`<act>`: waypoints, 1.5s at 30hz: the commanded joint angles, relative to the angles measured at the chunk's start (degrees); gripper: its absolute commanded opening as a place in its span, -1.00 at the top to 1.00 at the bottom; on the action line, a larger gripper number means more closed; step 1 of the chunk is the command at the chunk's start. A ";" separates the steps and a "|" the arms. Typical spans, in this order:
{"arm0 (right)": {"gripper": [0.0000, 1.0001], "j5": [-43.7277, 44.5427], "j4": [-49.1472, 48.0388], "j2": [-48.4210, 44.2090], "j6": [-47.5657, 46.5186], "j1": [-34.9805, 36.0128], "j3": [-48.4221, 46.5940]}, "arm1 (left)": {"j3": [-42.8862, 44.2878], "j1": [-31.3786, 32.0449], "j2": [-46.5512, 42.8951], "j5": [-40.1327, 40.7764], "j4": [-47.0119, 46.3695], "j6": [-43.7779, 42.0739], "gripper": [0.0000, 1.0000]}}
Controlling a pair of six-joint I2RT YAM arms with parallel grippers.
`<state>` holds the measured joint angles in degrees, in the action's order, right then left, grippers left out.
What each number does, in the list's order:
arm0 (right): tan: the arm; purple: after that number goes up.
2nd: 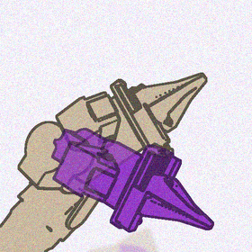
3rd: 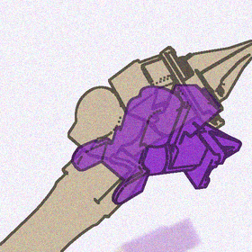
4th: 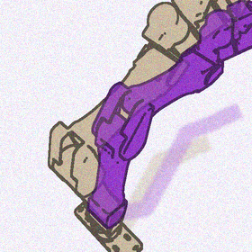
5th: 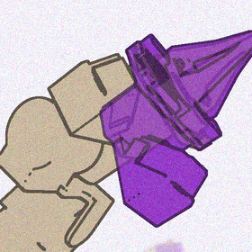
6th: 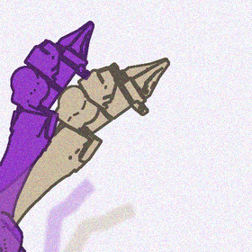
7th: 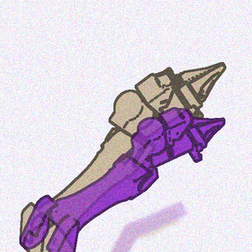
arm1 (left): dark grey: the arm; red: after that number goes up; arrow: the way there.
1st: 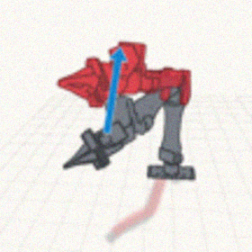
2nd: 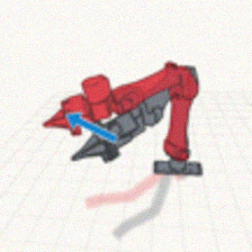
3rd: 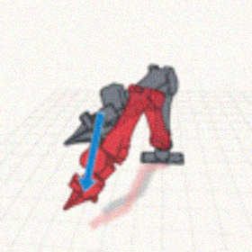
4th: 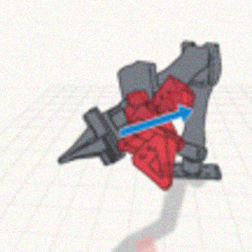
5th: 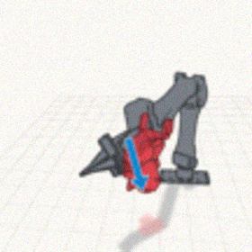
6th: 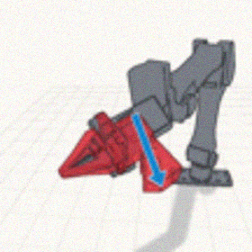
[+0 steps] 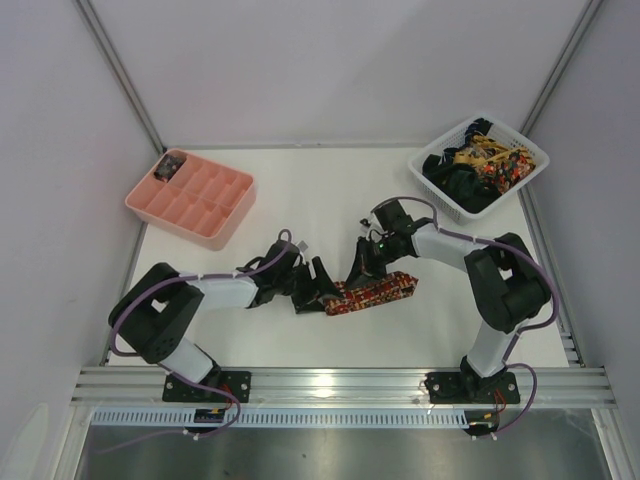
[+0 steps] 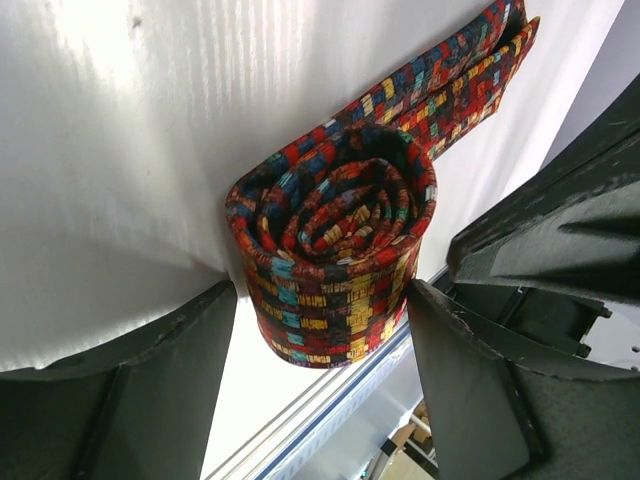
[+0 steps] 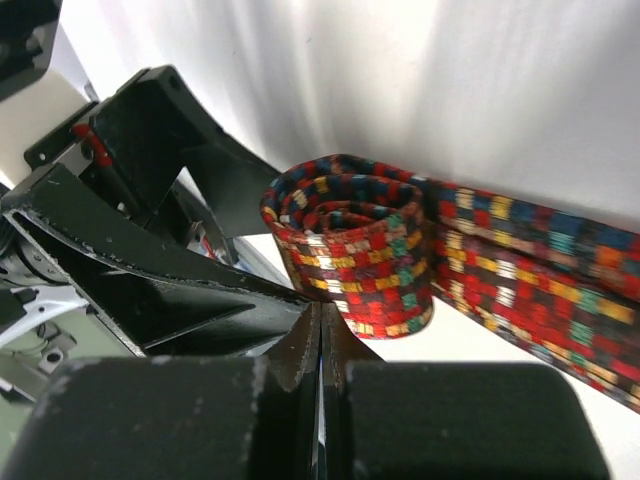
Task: Roll the ties
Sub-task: Roll the tie
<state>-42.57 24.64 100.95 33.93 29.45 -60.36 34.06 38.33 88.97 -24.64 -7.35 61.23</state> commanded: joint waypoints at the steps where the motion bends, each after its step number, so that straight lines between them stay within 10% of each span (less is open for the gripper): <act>1: 1.00 -3.48 -3.10 1.70 0.96 1.04 0.50 | -1.63 -0.27 -2.13 0.47 -1.35 0.29 -0.50; 24: 1.00 -2.26 -7.77 6.37 2.54 -0.27 3.49 | -1.46 0.17 4.89 0.12 -7.59 2.84 -0.36; 33: 1.00 -0.86 -6.98 6.19 2.10 0.78 3.84 | 3.81 0.35 7.35 4.34 0.76 -0.49 0.00; 45: 1.00 0.20 -5.31 7.42 0.61 0.78 2.00 | 8.82 0.52 9.38 6.54 6.30 -5.24 0.99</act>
<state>-43.86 17.58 106.72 35.94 29.43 -57.49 41.52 38.74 95.94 -24.62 -3.55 59.81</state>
